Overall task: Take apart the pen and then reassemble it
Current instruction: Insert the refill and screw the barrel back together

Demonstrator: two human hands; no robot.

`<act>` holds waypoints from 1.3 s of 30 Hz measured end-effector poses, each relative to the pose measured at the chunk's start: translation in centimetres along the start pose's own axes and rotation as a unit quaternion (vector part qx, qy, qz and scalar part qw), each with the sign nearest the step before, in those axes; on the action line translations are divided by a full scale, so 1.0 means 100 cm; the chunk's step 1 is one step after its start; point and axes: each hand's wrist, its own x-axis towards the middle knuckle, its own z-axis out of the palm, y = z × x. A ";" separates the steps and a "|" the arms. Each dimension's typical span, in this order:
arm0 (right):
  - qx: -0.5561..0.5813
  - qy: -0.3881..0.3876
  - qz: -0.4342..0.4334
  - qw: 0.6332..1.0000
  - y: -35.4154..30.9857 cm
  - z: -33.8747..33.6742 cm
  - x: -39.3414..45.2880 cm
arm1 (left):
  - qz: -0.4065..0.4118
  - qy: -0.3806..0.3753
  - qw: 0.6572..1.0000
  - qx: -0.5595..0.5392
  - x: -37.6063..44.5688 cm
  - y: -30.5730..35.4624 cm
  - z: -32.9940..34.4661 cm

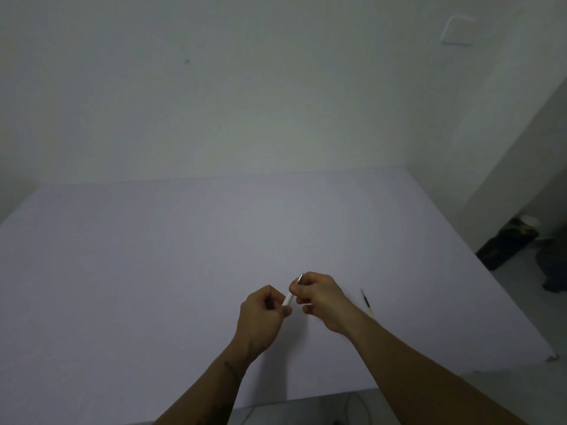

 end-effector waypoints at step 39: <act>0.054 0.033 0.012 0.998 -0.005 0.014 -0.020 | -0.022 -0.020 0.999 -0.035 -0.003 0.003 -0.020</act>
